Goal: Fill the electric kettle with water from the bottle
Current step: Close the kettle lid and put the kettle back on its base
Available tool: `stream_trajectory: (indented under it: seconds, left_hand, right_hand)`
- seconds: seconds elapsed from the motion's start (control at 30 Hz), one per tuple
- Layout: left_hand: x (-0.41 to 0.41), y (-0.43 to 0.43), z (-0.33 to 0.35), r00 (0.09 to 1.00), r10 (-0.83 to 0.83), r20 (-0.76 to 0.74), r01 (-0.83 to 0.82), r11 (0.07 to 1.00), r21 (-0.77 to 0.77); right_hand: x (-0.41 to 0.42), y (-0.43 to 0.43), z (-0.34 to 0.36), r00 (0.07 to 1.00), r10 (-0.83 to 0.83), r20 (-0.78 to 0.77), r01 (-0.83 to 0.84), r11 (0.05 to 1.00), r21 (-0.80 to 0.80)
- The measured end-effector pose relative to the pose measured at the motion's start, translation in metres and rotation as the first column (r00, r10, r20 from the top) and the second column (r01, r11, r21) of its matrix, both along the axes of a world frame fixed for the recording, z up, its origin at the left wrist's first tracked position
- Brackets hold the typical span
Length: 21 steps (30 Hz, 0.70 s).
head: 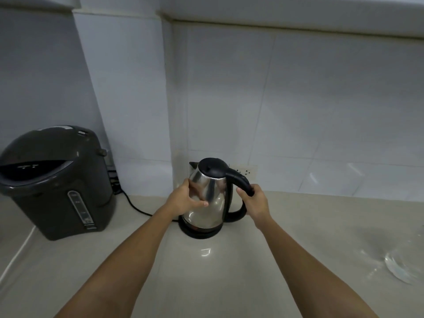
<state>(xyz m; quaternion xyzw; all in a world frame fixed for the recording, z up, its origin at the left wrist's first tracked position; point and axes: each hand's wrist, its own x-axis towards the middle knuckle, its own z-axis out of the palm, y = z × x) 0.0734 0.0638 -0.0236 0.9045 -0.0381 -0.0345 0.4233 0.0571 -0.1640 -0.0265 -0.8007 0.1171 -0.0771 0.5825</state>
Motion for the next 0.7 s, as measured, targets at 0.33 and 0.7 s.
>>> stream_trajectory:
  seconds: [0.33, 0.7]
  left_hand:
    - [-0.003, 0.012, -0.012, 0.999, 0.038, -0.024, -0.038, 0.999, -0.007]
    - [-0.017, -0.008, -0.035, 0.972, 0.230, 0.053, -0.226, 0.972, -0.069]
  right_hand:
    - [0.002, 0.004, 0.004, 0.994, 0.105, -0.017, -0.106, 0.994, -0.037]
    - [0.010, 0.015, 0.019, 0.990, 0.143, 0.018, -0.133, 0.954, -0.269]
